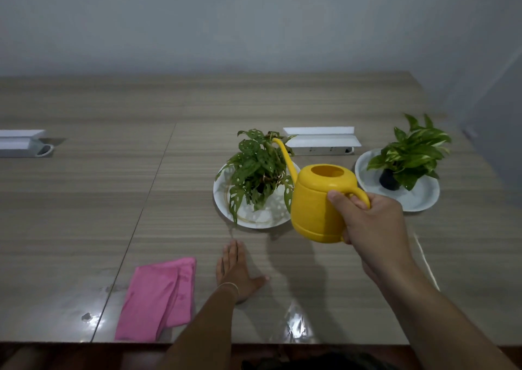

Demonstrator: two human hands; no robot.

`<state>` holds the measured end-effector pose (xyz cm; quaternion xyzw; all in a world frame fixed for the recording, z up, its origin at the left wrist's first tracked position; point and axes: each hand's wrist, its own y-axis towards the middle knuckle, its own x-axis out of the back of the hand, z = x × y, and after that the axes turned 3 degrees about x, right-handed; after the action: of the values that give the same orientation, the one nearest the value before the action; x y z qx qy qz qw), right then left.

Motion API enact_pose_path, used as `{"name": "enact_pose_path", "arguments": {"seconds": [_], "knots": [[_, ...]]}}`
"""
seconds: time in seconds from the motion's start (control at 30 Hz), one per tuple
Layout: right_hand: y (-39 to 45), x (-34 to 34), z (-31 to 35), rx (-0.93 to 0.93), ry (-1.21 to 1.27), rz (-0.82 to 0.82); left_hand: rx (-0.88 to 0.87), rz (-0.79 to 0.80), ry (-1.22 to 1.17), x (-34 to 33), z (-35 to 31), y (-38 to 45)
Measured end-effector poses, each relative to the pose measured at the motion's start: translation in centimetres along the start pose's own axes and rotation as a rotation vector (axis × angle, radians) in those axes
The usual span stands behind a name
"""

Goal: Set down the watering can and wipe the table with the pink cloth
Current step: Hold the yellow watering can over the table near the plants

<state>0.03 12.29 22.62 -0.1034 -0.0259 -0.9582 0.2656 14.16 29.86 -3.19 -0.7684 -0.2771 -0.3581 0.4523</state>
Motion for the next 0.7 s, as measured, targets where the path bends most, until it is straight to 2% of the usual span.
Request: {"name": "enact_pose_path", "arguments": {"seconds": [0.4, 0.7], "knots": [[-2.0, -0.4, 0.3, -0.007, 0.035, 0.076, -0.028, -0.058, -0.065, -0.5, 0.3, -0.3], [-3.7, 1.4, -0.5, -0.008, 0.01, 0.057, -0.036, -0.07, -0.055, -0.8, 0.6, 0.0]]}}
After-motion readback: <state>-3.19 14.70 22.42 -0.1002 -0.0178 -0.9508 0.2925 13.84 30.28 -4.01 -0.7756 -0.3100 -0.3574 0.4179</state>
